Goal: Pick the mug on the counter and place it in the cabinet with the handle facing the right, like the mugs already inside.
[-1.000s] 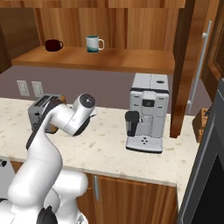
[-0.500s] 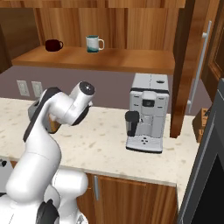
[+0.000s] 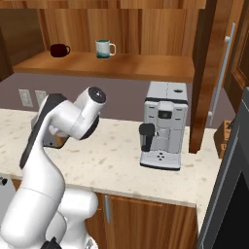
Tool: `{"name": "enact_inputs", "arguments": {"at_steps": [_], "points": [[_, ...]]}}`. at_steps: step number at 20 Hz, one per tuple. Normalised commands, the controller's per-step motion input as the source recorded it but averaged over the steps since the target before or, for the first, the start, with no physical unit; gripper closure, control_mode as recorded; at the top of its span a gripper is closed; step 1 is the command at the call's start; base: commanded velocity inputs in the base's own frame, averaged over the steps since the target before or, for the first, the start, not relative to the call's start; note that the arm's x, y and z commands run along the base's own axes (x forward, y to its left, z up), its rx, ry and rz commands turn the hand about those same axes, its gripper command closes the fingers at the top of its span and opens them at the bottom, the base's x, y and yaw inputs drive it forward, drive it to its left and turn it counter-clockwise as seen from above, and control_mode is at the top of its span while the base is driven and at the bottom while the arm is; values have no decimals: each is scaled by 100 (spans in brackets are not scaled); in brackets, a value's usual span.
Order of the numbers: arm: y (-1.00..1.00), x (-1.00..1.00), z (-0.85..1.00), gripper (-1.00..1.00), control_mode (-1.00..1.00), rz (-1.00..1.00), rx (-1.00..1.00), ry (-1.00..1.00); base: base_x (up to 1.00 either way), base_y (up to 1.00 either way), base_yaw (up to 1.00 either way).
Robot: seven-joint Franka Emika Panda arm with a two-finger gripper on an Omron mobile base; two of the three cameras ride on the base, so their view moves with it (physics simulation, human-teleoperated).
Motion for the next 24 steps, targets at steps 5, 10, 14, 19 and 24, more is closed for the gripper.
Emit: {"name": "enact_inputs", "arguments": {"at_steps": [5,10,14,19,24], "points": [[0,-15,47,100,-100,15,1,0,0,0,0],[3,0,61,100,-100,14,0,0,0,0,0],[9,4,50,100,-100,9,4,-1,0,0,0],[13,20,42,100,-100,1,10,-1,0,0,0],[5,13,61,100,-100,1,1,0,0,0,0]]}}
